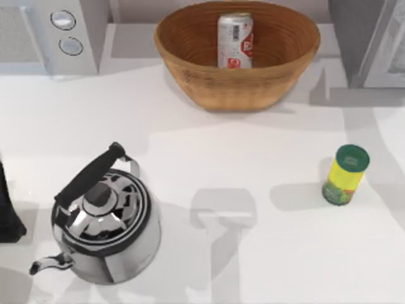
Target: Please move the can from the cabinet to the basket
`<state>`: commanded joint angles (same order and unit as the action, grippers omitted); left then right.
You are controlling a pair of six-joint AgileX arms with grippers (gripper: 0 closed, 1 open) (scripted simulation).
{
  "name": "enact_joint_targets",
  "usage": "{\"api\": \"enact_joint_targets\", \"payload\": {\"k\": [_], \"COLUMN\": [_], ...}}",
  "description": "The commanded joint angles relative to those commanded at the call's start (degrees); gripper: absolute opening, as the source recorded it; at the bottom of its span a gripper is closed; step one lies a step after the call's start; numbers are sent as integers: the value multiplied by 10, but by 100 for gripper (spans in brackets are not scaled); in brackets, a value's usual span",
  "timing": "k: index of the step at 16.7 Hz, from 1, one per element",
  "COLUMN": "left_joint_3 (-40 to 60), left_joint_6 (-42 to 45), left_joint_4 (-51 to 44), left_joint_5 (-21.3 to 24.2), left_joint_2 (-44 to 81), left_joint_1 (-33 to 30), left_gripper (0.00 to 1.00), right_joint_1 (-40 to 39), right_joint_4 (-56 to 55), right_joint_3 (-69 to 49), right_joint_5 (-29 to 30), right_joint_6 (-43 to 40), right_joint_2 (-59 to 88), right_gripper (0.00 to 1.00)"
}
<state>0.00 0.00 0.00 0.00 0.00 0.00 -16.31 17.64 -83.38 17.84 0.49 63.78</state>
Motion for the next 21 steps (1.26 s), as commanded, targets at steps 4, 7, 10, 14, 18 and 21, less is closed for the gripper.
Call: {"api": "enact_joint_targets", "payload": {"k": [4,7,10,14,18,21], "left_joint_3": [0,0,0,0,0,0], "left_joint_6": [0,0,0,0,0,0], "left_joint_4": [0,0,0,0,0,0], "left_joint_5": [0,0,0,0,0,0], "left_joint_2": [0,0,0,0,0,0], "left_joint_1": [0,0,0,0,0,0], "left_gripper": [100,100,100,100,100,100], "right_joint_1": [39,72,105,140,160,163], "right_joint_4": [-42,-76,-109,-148,-173,-176], "right_joint_3": [210,381,543,720,820,834], "right_joint_5": [-42,-77,-111,-151,-175,-178], "right_joint_6": [-1,-2,-3,-4,-5,-5], "right_joint_2": [-152,-278,-403,-542,-626,-638], "right_gripper": [100,100,100,100,100,100]}}
